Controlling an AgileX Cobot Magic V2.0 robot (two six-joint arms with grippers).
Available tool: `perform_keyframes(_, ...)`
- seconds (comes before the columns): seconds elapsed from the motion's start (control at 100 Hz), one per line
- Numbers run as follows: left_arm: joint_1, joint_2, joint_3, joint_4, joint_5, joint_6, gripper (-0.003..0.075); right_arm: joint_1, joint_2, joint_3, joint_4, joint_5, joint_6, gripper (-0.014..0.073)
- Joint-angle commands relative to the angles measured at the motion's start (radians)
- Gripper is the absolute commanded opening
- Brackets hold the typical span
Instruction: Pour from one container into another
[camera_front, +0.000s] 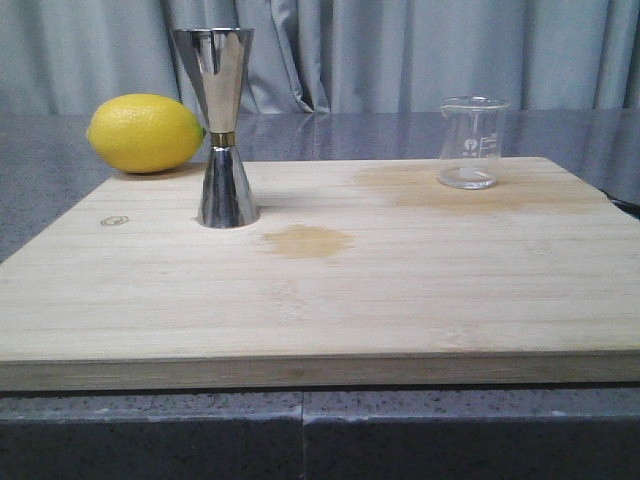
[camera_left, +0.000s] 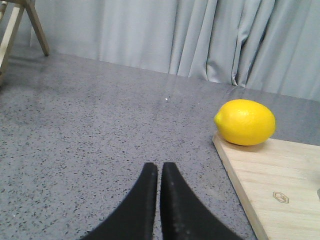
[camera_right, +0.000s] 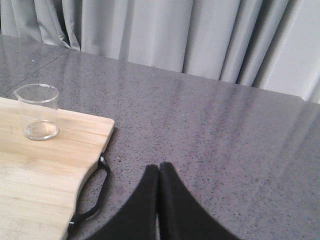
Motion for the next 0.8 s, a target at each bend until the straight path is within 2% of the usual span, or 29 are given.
perform_keyframes(0.0, -0.007, 0.009, -0.027, -0.030, -0.024, -0.009, -0.0018, -0.003, 0.008, -0.023, -0.016, -0.076, 0.001, -0.0071)
perform_keyframes(0.69, -0.013, 0.009, -0.027, -0.072, -0.019, -0.009, -0.0019, -0.003, 0.008, -0.023, -0.016, -0.076, 0.001, -0.0072)
perform_keyframes(0.79, -0.044, 0.009, -0.027, -0.074, -0.088, -0.009, -0.0019, -0.003, 0.008, -0.023, -0.016, -0.076, 0.001, -0.0072)
